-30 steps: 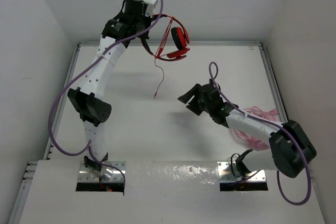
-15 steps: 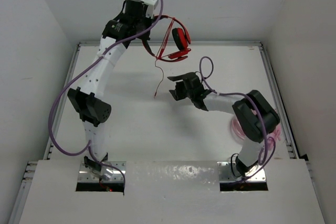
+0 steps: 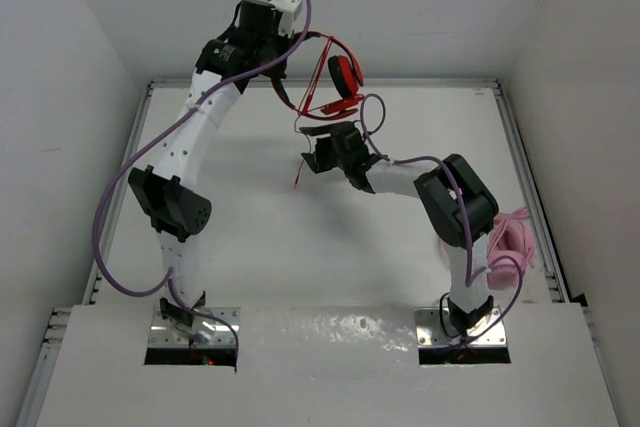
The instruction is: Wrap the headphones
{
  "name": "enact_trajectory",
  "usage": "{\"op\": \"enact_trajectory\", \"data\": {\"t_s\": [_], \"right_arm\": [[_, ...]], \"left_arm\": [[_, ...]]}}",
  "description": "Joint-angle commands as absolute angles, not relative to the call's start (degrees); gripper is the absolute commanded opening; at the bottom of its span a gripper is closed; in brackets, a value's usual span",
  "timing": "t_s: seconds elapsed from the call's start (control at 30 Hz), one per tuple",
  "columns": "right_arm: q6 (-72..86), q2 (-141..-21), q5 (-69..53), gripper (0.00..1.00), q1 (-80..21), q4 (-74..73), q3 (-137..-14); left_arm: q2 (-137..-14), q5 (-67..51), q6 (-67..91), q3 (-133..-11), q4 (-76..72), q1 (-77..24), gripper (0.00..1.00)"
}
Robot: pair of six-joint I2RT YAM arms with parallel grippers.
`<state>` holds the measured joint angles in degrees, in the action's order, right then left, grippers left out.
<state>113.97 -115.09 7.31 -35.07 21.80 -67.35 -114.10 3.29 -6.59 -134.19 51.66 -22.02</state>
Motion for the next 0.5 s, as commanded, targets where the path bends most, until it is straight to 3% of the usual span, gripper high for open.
{"op": "enact_trajectory", "data": {"t_s": [0.0,0.1,0.13,0.23,0.3,0.47], "right_arm": [[138.16,-116.53,6.59,0.68,-35.68,22.59,-70.22],[138.16,-117.33,7.82,0.60,-35.60,22.06,-69.96],[137.99,-117.94,9.21,0.47,-35.42,22.06,-69.79],[136.24,-119.79,10.28,0.24,-34.19,22.41,-69.61],[130.56,-122.24,12.73,0.00,-32.36,25.83,-69.78],[122.44,-122.96,12.39,0.00,-27.43,35.54,-68.39]], "left_arm": [[-109.51,1.85,-4.22,-134.82,46.93,-21.45,0.00],[-109.34,1.32,-4.13,-135.09,47.11,-21.53,0.00],[-109.25,0.88,-4.30,-135.17,47.20,-21.45,0.00],[-108.99,-3.68,-6.15,-135.88,47.99,-21.44,0.00],[-108.72,-11.28,-10.08,-136.05,49.21,-21.53,0.00],[-108.46,-21.35,-19.76,-132.73,55.44,-21.71,0.00]]}}
